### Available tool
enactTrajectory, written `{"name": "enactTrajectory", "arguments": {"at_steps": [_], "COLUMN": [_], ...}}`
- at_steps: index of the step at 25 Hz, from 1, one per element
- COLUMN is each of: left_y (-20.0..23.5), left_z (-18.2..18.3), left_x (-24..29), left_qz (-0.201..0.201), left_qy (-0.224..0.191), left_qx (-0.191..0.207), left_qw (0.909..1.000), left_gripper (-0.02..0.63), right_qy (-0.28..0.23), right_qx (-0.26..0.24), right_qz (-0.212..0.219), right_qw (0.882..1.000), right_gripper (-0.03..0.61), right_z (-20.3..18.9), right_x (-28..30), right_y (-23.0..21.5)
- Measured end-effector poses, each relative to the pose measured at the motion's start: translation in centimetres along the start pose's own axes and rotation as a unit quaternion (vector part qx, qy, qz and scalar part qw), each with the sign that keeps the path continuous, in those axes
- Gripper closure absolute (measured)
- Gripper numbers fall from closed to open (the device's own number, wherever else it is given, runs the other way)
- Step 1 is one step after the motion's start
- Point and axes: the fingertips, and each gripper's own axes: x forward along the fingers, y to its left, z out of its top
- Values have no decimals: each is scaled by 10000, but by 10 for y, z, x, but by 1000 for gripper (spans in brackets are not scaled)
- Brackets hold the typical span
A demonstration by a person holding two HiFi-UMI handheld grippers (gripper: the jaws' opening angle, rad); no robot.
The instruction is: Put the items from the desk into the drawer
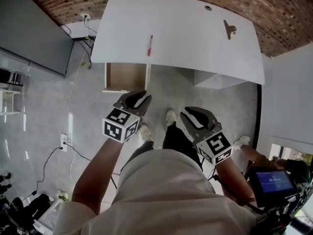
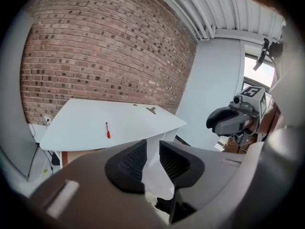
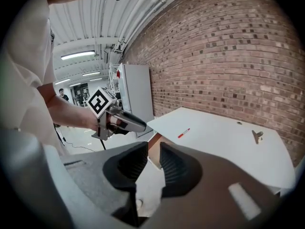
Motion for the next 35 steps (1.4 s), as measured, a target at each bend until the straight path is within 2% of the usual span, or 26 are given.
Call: {"name": "enactTrajectory", "arguments": {"at_steps": [4, 11, 16, 23, 29, 33, 35], "left_y": [41, 112, 172, 211, 244, 246, 245], "left_z": [18, 41, 29, -4, -9, -14, -16], "left_x": [53, 136, 211, 221, 279, 282, 280], "left_qz": [255, 769, 1104, 1466, 1694, 1776, 1769], "left_qy": [166, 616, 1199, 1869, 2408, 2682, 2739], "left_qx": [-62, -376, -597, -720, -749, -746, -748], "left_qw": [9995, 9944, 9848, 9687, 9527, 9439, 9424], "left_gripper": [523, 523, 523, 523, 523, 528, 544], "right_qy": [50, 116, 235, 516, 648, 672, 676], "right_qx": [114, -24, 24, 160, 328, 411, 426], "right_qz": [143, 578, 845, 1002, 1035, 1007, 1016], "right_qw": [9998, 9983, 9961, 9935, 9920, 9918, 9916], "right_gripper": [512, 512, 512, 512, 512, 512, 512], "right_z": [1, 31, 32, 21, 11, 8, 9], "right_x": [23, 63, 96, 96, 113, 117, 121], "right_y": [-45, -129, -203, -195, -260, -273, -273]}}
